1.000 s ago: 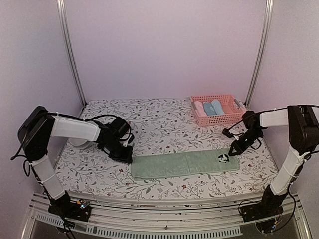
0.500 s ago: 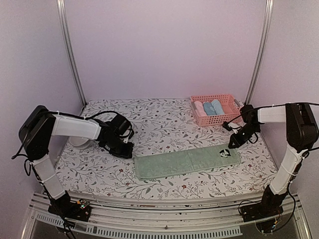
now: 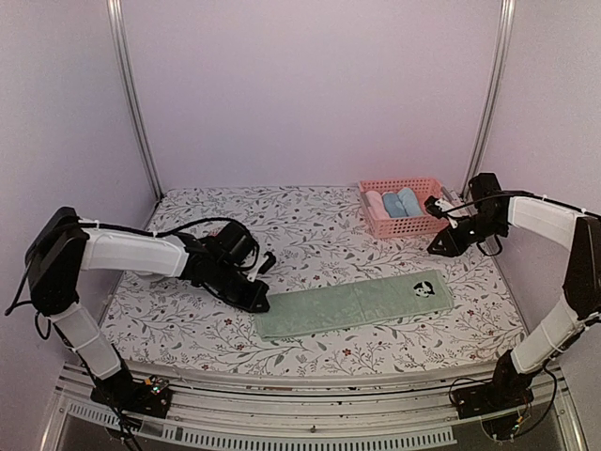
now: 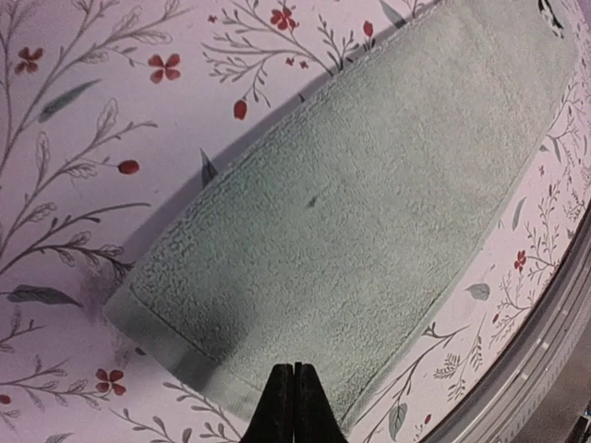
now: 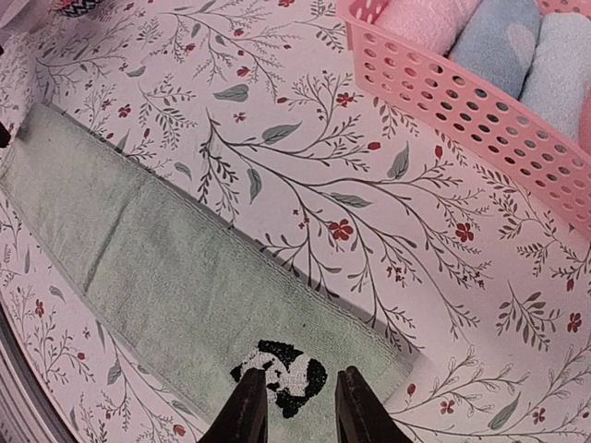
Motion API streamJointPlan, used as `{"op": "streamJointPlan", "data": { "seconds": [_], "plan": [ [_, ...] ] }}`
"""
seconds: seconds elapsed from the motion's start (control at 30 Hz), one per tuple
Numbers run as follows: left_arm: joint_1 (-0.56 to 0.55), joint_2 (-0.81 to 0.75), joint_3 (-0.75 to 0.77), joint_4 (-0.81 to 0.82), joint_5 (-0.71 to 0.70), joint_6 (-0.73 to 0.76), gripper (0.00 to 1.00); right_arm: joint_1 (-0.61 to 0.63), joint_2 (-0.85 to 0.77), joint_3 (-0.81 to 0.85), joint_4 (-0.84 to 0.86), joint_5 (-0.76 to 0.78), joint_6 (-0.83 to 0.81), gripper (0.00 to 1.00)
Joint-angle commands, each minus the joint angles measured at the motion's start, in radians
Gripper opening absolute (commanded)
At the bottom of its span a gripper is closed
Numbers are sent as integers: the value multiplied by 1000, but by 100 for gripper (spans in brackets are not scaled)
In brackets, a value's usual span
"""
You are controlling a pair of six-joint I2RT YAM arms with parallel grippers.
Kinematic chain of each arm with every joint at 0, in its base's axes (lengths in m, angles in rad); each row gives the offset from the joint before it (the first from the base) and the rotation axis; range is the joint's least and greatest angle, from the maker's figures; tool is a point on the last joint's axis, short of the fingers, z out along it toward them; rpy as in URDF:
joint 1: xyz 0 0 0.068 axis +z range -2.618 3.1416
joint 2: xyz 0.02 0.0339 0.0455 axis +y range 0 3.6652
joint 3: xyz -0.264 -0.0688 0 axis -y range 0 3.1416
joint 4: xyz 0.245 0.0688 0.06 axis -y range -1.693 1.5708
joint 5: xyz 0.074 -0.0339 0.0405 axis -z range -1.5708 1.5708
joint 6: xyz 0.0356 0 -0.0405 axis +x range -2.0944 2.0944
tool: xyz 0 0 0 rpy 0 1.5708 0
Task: Roll the towels
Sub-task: Move the towel to the center of the board, then smooth out the towel at the center of the board.
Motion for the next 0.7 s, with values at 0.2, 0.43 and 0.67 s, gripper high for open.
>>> {"op": "streamJointPlan", "data": {
  "seconds": [0.2, 0.43, 0.67],
  "plan": [
    [-60, 54, -174, 46, 51, -47, 1, 2, -40, -17, 43, -131, -24, 29],
    [-91, -95, -150, 47, -27, -57, 1, 2, -30, -35, 65, -143, -16, 29],
    [-132, -128, -153, 66, 27, -71, 1, 1, -26, -87, 103, -134, -22, 29]
  ]
}}
